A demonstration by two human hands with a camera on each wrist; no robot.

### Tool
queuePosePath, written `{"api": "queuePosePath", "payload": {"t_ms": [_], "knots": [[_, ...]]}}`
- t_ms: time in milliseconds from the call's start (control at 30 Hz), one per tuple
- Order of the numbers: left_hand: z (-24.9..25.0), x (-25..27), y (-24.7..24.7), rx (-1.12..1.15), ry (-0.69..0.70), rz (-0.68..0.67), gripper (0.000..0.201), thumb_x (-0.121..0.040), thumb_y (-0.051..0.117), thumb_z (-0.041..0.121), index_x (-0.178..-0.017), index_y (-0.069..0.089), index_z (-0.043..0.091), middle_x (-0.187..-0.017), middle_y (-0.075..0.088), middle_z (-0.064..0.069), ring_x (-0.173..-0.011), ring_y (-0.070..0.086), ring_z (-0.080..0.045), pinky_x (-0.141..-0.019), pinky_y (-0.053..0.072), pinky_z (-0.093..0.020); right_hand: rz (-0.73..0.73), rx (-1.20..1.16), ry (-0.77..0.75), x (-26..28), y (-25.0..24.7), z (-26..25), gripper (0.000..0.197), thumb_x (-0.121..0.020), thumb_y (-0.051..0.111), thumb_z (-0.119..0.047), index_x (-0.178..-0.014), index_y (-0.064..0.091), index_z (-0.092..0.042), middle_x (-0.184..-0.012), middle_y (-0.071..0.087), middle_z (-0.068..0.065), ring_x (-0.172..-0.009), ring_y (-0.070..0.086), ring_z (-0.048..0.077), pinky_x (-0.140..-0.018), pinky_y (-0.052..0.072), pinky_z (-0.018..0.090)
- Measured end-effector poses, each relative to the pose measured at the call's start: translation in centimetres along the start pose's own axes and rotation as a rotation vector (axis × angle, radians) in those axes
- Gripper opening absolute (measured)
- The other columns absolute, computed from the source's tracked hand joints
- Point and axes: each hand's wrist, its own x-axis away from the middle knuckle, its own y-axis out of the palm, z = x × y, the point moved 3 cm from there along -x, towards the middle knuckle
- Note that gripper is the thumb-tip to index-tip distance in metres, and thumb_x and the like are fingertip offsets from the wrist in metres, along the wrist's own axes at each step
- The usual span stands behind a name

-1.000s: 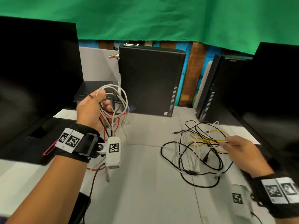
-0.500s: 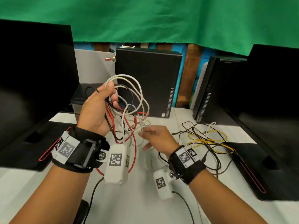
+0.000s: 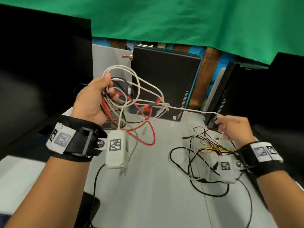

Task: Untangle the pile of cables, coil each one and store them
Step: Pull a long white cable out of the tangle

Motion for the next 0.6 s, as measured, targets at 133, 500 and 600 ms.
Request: {"api": "queuePosePath", "payload": {"t_ms": [133,500,600], "knots": [[0.6,-0.2,-0.5,-0.019,0.047,0.005,0.015,-0.101,0.054,0.021,-0.087,0.057,0.018,-0.068,0.052,0.008,-0.047,0.048,-0.001,-0.047,0.045,-0.015,0.276,0.050,0.069,-3.0,-7.1,2.1,0.026,-0.095,0.060,-0.020,-0.072,0.067,-0.010,-0.049,0.059,0.002,-0.027,0.044,0.004,-0.028,0.028,0.013],[1.5,0.2,-0.8,0.032,0.063,-0.073,0.019,-0.103,0.051,0.025,-0.085,0.055,0.021,-0.075,0.049,0.009,-0.045,0.043,0.000,-0.044,0.039,-0.009,0.219,0.506,0.029,-0.6,-6.9,2.5,0.025,-0.091,0.062,-0.033,-0.083,0.078,-0.015,-0.080,0.073,0.009,-0.079,0.064,0.033,-0.078,0.054,0.041],[1.3,0.5,-0.2,0.025,0.073,-0.105,0.017,-0.103,0.052,0.025,-0.086,0.056,0.020,-0.077,0.049,0.009,-0.044,0.042,-0.001,-0.043,0.038,-0.009,0.205,0.526,-0.021,0.3,-5.4,2.1,0.035,-0.090,0.067,-0.037,-0.122,0.069,-0.021,-0.117,0.072,0.003,-0.112,0.063,0.032,-0.098,0.049,0.045]]}}
